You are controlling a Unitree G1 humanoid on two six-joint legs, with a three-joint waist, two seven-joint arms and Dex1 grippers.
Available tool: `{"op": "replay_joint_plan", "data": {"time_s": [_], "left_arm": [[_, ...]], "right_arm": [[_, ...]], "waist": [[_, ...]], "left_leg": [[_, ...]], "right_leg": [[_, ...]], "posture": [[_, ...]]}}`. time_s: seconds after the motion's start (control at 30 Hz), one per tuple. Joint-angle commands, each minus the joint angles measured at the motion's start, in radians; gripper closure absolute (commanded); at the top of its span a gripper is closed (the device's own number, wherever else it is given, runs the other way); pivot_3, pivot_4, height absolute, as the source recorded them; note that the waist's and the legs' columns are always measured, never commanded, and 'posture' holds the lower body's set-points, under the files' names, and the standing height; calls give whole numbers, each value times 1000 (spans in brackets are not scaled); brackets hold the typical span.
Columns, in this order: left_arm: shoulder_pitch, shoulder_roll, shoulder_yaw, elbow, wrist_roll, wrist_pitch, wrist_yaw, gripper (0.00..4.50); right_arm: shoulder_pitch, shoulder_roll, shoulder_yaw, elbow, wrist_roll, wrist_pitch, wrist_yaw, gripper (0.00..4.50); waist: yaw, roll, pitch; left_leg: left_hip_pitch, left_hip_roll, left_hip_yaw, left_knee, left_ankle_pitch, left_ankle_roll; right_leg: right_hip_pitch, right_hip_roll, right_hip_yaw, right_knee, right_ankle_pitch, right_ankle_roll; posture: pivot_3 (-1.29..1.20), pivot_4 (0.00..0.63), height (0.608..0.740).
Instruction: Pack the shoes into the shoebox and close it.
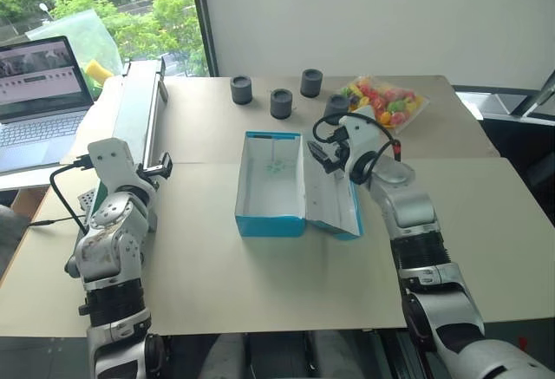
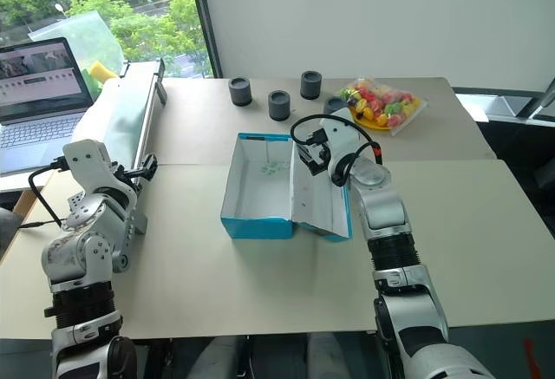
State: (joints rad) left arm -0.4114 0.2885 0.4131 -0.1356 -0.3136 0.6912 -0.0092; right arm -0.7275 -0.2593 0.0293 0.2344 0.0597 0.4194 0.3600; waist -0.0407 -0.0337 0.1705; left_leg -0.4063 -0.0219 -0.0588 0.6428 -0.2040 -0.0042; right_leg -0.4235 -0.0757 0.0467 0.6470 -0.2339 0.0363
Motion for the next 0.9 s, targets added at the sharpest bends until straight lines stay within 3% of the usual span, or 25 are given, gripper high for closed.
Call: {"op": "replay_joint_plan", "data": {"time_s": [0.03, 0.13, 0.23, 0.37, 0.57, 0.9], "left_arm": [[48, 2, -32, -88, 25, 28, 27, 44], [92, -19, -99, -184, 44, 82, 50, 44], [92, 0, -92, -230, 36, 124, 43, 44], [184, 63, 8, -318, 8, 180, 8, 44], [364, 124, 272, -356, -36, 200, -31, 44], [326, 147, 335, -208, -68, 149, -53, 44]], "right_arm": [[-43, 72, 22, -24, 30, -1, 3, 0], [-23, 199, 22, -128, 182, 119, 72, 0], [18, 189, 62, -339, 408, 302, 292, 0], [17, 136, 62, -463, 553, 414, 383, 0], [10, 122, 209, -439, 445, 372, 352, 0], [37, 58, 329, -434, 240, 243, 291, 0]], "waist": [[-1, 0, 0], [-20, 0, 0], [-20, 0, 0], [-16, 0, 0], [-18, 0, 0], [13, -3, -2]], "left_leg": [[0, 0, 0, 0, 0, 0], [3, 3, 0, -1, -3, 0], [0, 4, -1, 0, -3, 0], [1, 3, -5, 0, -4, 1], [6, 4, -1, -1, -4, 1], [7, 3, 0, 1, -4, 0]], "right_leg": [[0, 0, 0, 0, 0, 0], [-1, 0, 1, 1, 1, -1], [-3, 1, -2, 2, 1, -1], [0, -1, -2, 1, 2, 0], [-1, 0, -3, 0, 2, -2], [1, -1, -5, -1, 2, -3]], "posture": [[0, 150, 740], [0, 150, 740], [0, 150, 740], [0, 150, 740], [0, 150, 740], [0, 150, 740]]}}
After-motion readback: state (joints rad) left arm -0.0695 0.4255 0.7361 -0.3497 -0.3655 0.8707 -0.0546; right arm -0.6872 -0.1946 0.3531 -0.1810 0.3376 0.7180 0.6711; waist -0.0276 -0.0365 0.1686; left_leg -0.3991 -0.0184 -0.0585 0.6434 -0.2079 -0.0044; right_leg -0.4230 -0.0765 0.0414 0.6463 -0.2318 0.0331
